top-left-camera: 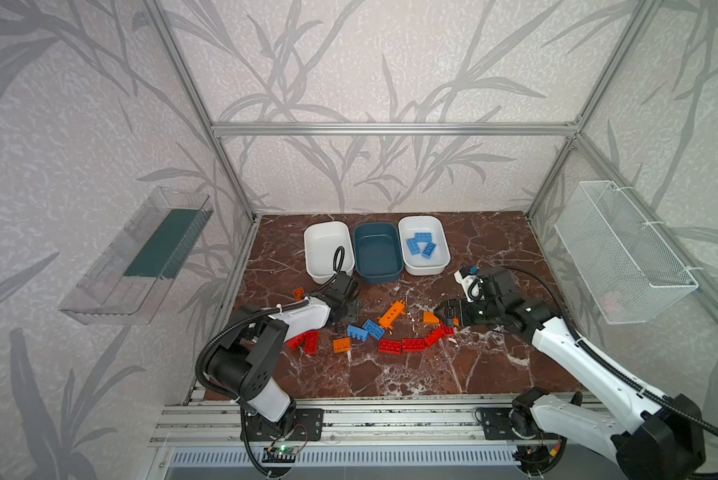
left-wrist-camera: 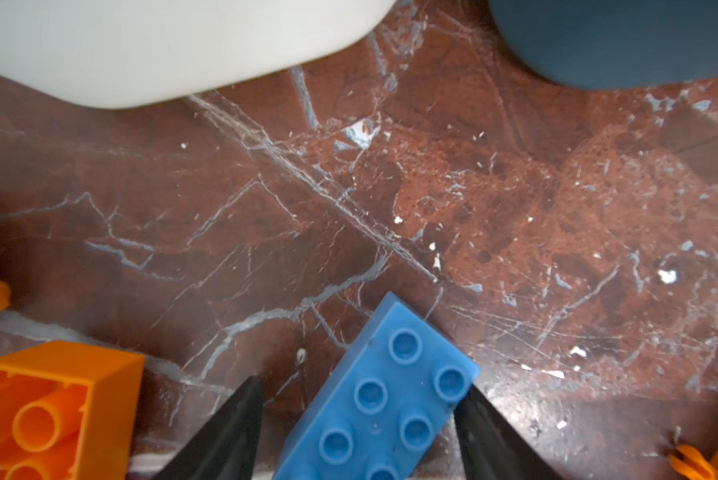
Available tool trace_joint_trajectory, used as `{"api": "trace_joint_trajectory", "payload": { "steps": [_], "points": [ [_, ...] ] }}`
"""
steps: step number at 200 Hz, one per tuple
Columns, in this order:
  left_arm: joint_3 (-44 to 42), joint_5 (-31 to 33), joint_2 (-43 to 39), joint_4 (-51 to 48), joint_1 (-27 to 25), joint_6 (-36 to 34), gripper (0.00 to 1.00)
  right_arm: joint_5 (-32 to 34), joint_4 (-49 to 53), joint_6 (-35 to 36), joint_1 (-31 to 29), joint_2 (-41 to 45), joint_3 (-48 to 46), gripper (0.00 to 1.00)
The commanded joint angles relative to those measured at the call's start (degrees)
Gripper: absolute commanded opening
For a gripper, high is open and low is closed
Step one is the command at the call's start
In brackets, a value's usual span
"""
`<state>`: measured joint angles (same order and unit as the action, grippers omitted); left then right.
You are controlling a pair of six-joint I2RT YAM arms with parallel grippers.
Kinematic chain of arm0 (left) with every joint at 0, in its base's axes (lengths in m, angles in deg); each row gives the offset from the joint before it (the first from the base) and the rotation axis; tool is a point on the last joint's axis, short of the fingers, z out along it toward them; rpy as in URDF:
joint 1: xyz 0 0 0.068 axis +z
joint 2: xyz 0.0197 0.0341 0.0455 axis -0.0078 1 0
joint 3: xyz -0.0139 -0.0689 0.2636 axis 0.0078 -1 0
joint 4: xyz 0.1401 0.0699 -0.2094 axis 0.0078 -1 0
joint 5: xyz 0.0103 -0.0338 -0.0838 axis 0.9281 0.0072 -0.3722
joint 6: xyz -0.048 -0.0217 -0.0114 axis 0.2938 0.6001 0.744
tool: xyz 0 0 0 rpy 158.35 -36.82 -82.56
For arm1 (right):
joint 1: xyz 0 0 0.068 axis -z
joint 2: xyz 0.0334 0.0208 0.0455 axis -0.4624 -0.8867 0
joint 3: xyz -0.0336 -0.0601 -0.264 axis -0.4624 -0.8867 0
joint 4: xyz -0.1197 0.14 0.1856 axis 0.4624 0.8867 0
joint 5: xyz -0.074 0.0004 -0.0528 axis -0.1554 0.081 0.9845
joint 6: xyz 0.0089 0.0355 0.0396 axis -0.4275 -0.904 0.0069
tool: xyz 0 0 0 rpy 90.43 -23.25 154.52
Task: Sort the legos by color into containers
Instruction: 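Grasp a blue brick with the left gripper while the right gripper returns to the bricks, then carry the blue brick with the left gripper into the white tub and release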
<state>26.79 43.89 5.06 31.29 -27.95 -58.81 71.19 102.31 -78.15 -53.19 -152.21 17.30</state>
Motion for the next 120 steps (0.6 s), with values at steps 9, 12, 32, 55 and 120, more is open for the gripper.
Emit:
{"api": "trace_joint_trajectory", "payload": {
  "steps": [9, 12, 32, 55, 120],
  "points": [
    [0.95, -2.02, 0.19, -1.94, 0.12, 0.40, 0.67, -0.06, -0.90, -0.76, -0.01, -1.06, 0.62, 0.99],
    [0.99, -2.14, 0.10, -2.13, 0.06, 0.39, 0.67, -0.03, -0.94, -0.78, -0.01, -1.07, 0.59, 0.99],
    [1.33, -2.26, -0.24, -3.41, -0.08, 1.09, 0.63, 0.18, -1.16, -1.04, -0.01, -1.11, 0.76, 0.99],
    [1.67, -2.52, -0.58, -4.84, -0.15, 1.85, 0.40, 0.01, -1.47, -1.37, 0.00, -1.24, 0.94, 0.99],
    [4.58, -2.14, -0.85, -9.29, -1.80, 3.52, 0.29, 0.20, -0.63, -1.12, -0.01, -0.02, 0.42, 0.99]
  ]
}}
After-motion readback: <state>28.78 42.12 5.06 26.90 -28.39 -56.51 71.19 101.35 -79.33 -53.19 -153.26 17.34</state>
